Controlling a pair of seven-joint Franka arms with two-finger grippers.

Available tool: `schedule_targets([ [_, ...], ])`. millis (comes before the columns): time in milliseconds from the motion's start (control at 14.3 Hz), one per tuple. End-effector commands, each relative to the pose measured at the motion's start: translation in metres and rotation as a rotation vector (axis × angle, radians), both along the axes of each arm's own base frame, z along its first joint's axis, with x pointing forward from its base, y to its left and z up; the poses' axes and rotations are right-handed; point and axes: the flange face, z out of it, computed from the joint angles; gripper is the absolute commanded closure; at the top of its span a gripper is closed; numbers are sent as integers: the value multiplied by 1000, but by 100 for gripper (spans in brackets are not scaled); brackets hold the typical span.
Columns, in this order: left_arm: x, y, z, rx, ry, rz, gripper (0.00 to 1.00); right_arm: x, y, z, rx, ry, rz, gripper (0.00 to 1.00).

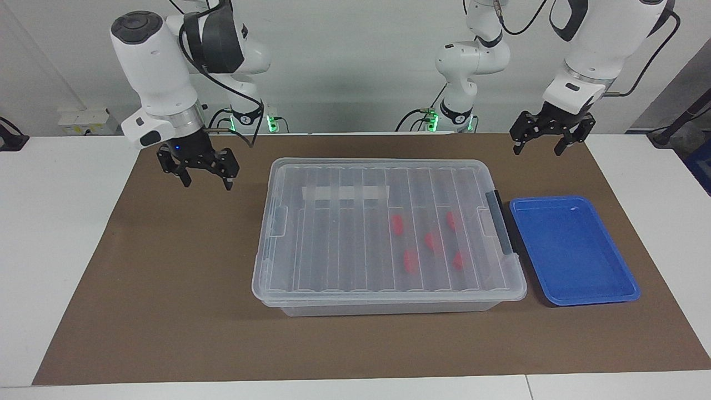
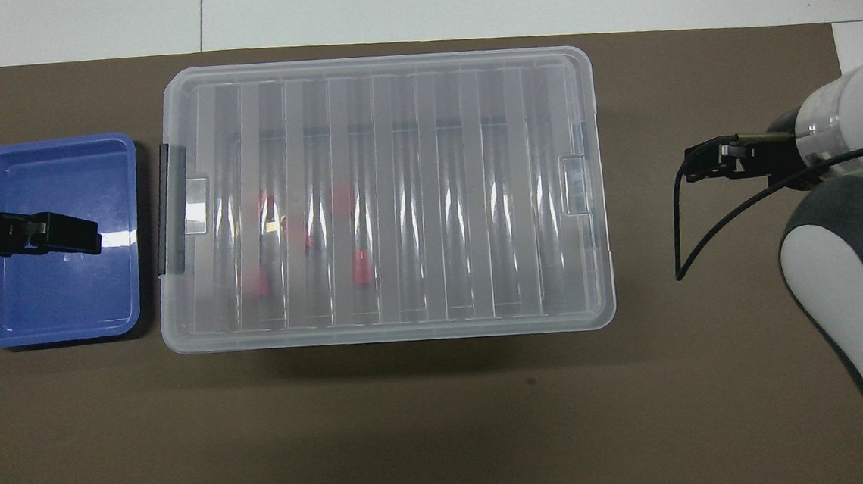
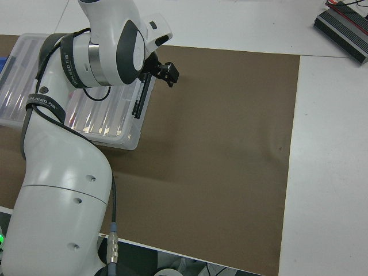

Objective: Place red block in blue tray from box
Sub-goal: 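Reach the right gripper to the near edge of the clear lid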

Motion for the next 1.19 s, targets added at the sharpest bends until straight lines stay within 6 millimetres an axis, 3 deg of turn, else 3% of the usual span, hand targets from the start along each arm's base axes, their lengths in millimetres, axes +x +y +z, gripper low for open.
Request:
schedule_targets([
  [0,-6,1,1,5,-5,-2,0,20,33,-35,31,-26,-28,0],
  [279,-6,1,1,5,-5,-2,0,23,74,-62,28,-21,-17,0],
  [769,-6,1,1,5,-5,-2,0,1,68,-84,-31,34,9,1],
  [1118,-6,1,1,5,-5,-2,0,2,53,-86,-66,53,52,1],
])
